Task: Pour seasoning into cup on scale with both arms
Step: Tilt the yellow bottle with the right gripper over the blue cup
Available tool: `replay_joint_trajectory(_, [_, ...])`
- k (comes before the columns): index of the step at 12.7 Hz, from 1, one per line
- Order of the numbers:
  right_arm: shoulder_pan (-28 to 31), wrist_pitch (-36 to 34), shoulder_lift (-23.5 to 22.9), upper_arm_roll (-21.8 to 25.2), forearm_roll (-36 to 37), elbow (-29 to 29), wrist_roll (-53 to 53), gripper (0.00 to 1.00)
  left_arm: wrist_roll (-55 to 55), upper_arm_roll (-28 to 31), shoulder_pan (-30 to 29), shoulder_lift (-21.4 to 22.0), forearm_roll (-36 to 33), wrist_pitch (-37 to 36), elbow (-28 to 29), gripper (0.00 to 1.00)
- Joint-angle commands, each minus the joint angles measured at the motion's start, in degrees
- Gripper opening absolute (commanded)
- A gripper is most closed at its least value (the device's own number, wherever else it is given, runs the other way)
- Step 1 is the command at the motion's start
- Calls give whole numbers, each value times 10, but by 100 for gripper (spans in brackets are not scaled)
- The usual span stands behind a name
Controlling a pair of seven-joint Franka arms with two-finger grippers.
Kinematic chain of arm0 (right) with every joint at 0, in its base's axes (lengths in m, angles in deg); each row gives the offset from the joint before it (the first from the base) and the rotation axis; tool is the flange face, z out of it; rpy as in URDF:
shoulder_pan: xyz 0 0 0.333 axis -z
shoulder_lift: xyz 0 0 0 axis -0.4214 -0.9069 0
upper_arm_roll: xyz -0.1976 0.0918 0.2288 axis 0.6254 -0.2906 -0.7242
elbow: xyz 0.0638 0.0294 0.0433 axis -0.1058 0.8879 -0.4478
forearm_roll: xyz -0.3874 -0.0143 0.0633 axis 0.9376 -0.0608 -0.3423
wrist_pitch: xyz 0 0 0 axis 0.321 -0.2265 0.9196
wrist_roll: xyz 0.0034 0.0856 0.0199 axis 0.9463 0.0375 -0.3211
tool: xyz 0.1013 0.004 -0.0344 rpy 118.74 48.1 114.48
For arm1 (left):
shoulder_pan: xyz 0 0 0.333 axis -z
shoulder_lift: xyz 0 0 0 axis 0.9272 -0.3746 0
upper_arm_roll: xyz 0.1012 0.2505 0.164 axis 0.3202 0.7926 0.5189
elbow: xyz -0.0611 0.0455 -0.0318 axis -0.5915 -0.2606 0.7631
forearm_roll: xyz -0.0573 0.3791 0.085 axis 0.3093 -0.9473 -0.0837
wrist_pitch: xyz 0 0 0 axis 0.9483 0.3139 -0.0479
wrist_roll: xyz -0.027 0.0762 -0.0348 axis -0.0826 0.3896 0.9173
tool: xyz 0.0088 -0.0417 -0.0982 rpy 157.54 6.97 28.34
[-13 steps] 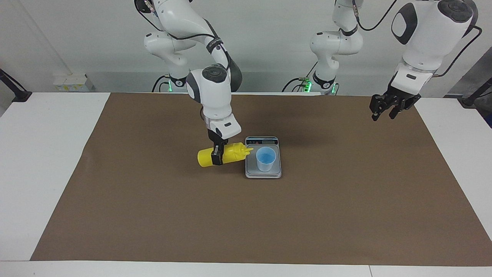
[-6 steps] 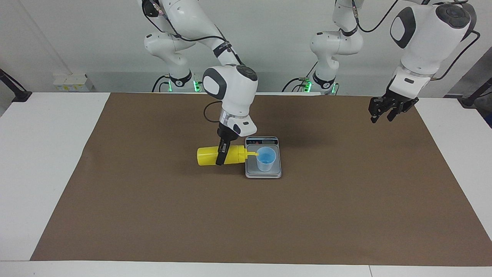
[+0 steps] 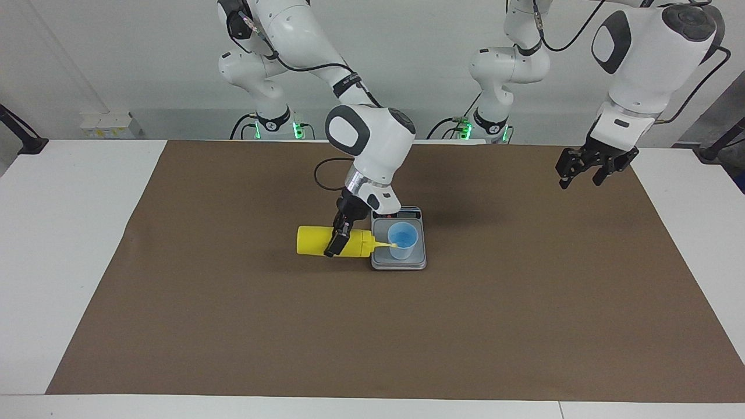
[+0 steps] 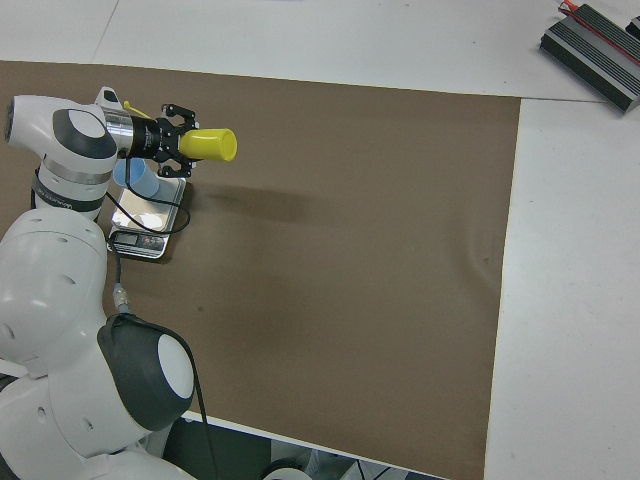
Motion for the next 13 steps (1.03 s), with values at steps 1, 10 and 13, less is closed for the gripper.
replay_joint_trajectory(1, [-16, -21, -6, -2, 49, -17, 51, 0, 3, 9, 8, -34, 3, -68, -74, 81])
replay_joint_trajectory(10, [-55, -29, 9, -4, 248, 58, 90, 0, -4, 9, 12, -31, 3, -83, -87, 100])
replay_joint_trajectory(13, [-81, -41, 11, -3, 298, 85, 90, 0, -7, 8, 12, -27, 4, -82, -75, 100])
